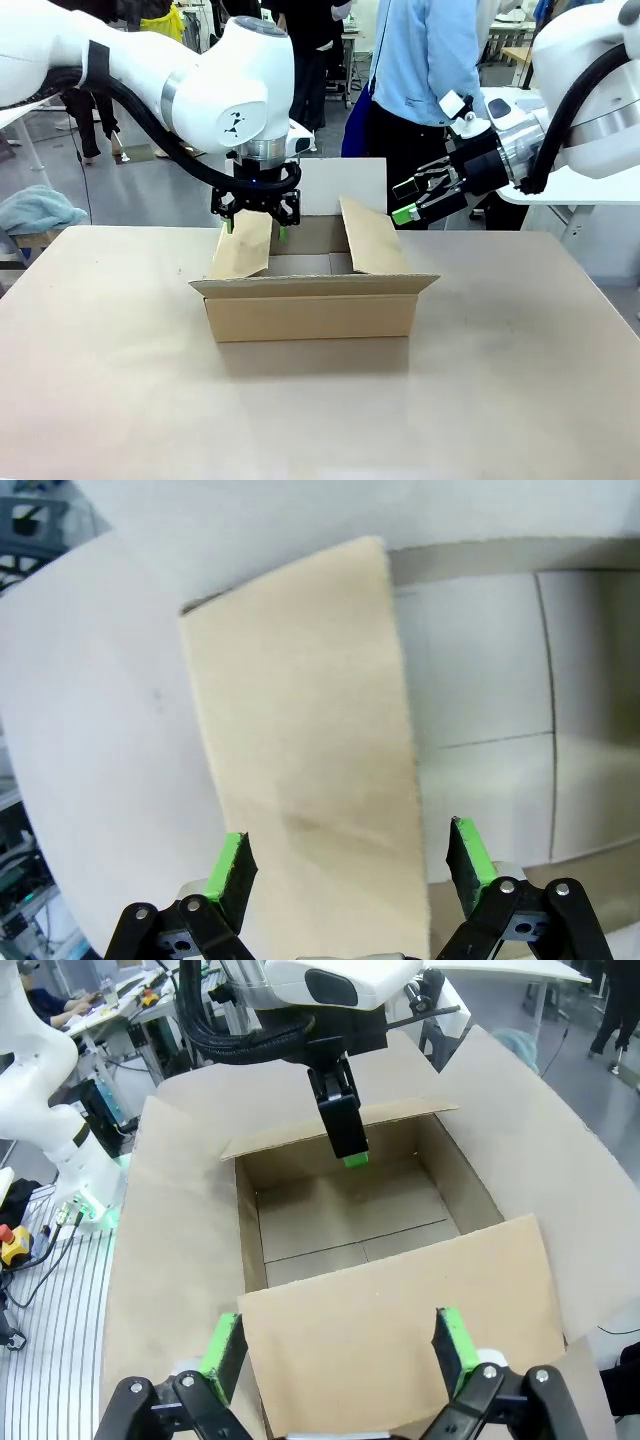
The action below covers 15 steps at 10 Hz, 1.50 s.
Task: Pack the gift set into the box.
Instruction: Place both hands on the side flaps of the Package Box and spread them outward.
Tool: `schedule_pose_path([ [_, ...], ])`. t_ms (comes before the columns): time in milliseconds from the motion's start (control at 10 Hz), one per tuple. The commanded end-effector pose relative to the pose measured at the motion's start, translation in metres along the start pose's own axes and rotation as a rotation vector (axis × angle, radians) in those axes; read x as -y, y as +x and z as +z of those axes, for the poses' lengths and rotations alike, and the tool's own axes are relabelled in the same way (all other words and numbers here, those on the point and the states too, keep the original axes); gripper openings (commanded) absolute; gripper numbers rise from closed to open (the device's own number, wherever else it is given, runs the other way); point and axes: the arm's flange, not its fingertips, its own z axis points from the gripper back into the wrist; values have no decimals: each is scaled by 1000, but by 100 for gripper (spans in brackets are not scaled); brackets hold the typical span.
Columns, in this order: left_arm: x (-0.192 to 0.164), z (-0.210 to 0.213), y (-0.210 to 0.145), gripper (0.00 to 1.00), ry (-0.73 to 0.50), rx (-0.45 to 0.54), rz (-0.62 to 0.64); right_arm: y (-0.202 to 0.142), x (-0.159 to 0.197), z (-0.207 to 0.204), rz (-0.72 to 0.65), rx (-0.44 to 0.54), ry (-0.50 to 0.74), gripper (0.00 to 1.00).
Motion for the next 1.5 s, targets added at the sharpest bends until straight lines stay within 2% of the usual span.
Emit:
schedule_pose_path([
  [0, -4, 11, -4, 100, 110, 32, 45, 4, 0, 2, -20, 4, -1, 100],
  [400, -34, 42, -16, 100, 132, 108, 85, 4, 0, 2, -20, 4, -1, 100],
  [500, -51, 50, -20, 100, 121, 130, 119, 4, 0, 2, -20, 4, -1, 100],
  [800, -116, 48, -29, 100, 63, 104, 247, 4, 0, 2, -20, 4, -1, 100],
  [1100, -184, 10, -47, 100, -130, 21, 332, 4, 0, 2, -20, 4, -1, 100],
  [1200, -206, -4, -54, 100, -220, 0, 349, 4, 0, 2, -20, 4, -1, 100],
  [1300, -226, -28, -60, 100, -384, -25, 313, 4, 0, 2, -20, 4, -1, 100],
  [1400, -238, -56, -64, 100, -468, -58, 306, 4, 0, 2, -20, 4, -1, 100],
])
